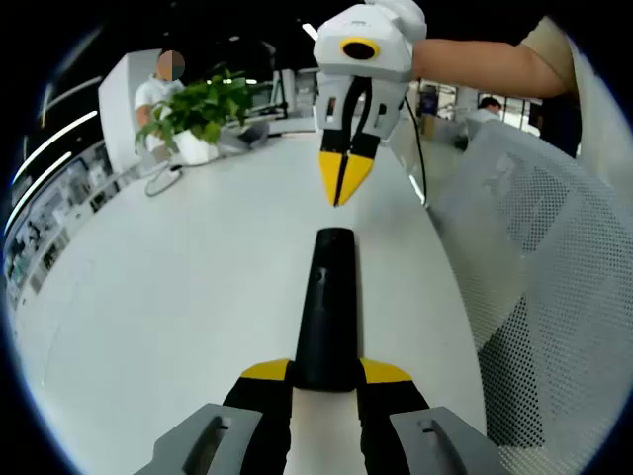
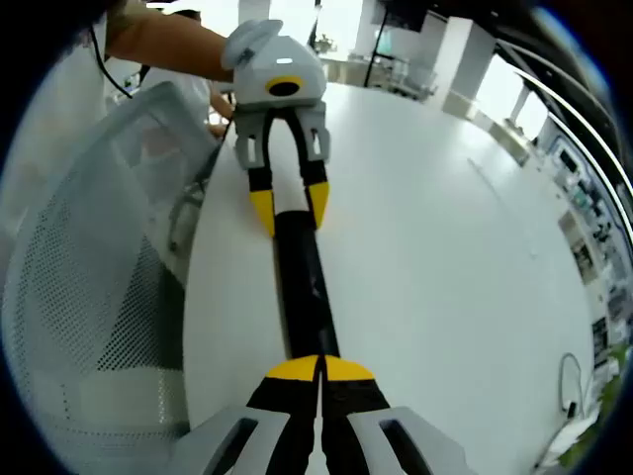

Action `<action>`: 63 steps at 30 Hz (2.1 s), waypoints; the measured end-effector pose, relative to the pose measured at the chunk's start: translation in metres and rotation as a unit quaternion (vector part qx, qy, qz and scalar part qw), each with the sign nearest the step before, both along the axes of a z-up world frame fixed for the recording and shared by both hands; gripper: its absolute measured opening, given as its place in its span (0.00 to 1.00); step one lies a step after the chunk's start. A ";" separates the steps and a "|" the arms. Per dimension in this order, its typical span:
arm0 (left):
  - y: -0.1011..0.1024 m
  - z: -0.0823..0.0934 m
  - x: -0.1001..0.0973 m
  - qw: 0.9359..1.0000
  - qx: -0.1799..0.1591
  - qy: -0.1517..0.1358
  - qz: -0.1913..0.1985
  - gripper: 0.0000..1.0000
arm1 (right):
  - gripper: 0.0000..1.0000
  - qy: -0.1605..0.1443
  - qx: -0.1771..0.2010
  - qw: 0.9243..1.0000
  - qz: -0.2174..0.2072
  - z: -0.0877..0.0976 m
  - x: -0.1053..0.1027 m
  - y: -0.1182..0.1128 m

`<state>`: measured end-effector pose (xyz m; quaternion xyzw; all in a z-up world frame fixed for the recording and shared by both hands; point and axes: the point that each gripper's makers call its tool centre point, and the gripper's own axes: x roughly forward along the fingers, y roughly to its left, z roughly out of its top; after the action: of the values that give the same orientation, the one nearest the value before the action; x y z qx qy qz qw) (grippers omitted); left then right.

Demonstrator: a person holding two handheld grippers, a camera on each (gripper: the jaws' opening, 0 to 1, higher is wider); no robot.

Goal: Press the specified remote control buttons in sequence, fully releasing each button before pressing the next.

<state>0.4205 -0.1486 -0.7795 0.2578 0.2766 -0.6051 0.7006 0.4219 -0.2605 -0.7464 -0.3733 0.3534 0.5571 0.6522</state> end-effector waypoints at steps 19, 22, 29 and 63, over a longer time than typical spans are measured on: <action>0.001 -0.002 0.003 1.000 0.002 -0.003 0.001 0.24 | 0.00 0.009 -0.054 0.998 0.036 0.003 0.003 0.000; 0.000 -0.001 0.003 1.000 0.002 -0.003 0.001 0.24 | 0.00 0.012 -0.059 0.997 0.040 0.003 0.004 0.001; -0.001 0.000 0.002 1.000 0.002 -0.003 0.001 0.24 | 0.00 0.030 -0.072 0.996 0.053 -0.005 0.003 0.004; -0.001 0.001 0.001 1.000 0.000 -0.004 0.000 0.24 | 0.00 0.070 -0.120 0.987 0.085 -0.027 -0.001 0.003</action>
<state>0.4214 -0.1500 -0.7785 0.2599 0.2742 -0.6041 0.7017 0.4207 -0.2575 -0.7733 -0.4376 0.4297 0.5888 0.5265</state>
